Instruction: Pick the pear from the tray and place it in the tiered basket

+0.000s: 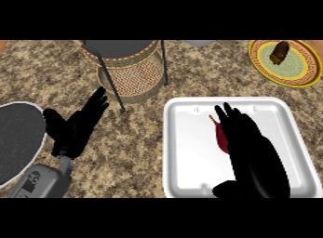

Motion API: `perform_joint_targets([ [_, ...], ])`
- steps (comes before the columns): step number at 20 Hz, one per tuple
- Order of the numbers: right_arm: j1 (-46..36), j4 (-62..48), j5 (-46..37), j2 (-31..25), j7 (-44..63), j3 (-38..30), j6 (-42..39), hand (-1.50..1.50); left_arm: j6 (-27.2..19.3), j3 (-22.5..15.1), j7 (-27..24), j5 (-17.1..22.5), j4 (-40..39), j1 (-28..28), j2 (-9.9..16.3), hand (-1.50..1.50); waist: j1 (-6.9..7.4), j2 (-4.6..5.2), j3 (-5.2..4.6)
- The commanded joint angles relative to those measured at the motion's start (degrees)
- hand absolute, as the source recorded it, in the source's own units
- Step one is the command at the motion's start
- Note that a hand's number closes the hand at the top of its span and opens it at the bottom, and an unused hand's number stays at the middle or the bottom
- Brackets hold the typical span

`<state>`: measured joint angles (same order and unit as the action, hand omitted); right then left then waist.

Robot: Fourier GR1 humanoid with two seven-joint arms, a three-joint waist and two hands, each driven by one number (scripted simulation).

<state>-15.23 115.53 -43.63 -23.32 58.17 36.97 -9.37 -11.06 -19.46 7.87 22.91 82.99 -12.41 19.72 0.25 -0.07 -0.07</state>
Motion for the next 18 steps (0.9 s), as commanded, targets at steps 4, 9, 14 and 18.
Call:
perform_joint_targets([
  [4,4.4,-3.6,-2.7,4.1,0.3,-0.1,-2.3,-1.5,2.0,2.7,2.5,-1.6,-0.9,-2.4,-1.6,0.0,-0.46,0.07,0.07],
  [9,5.8,-7.4,-7.9,6.4,-0.9,-0.3,-2.0,-1.5,3.2,3.9,0.9,-3.5,0.1,1.8,-2.6,0.0,-0.21,0.03,0.07],
  [14,7.5,-6.4,-12.8,7.6,-1.7,-1.6,-2.4,-1.5,7.1,8.0,1.8,-3.3,-1.3,0.2,-2.3,0.0,-0.34,0.04,0.06],
  [18,6.3,-8.1,-11.5,7.6,-6.7,-8.1,-3.1,-1.5,4.2,6.7,4.3,-7.4,2.5,1.7,-5.3,0.0,-0.23,0.02,0.07],
])
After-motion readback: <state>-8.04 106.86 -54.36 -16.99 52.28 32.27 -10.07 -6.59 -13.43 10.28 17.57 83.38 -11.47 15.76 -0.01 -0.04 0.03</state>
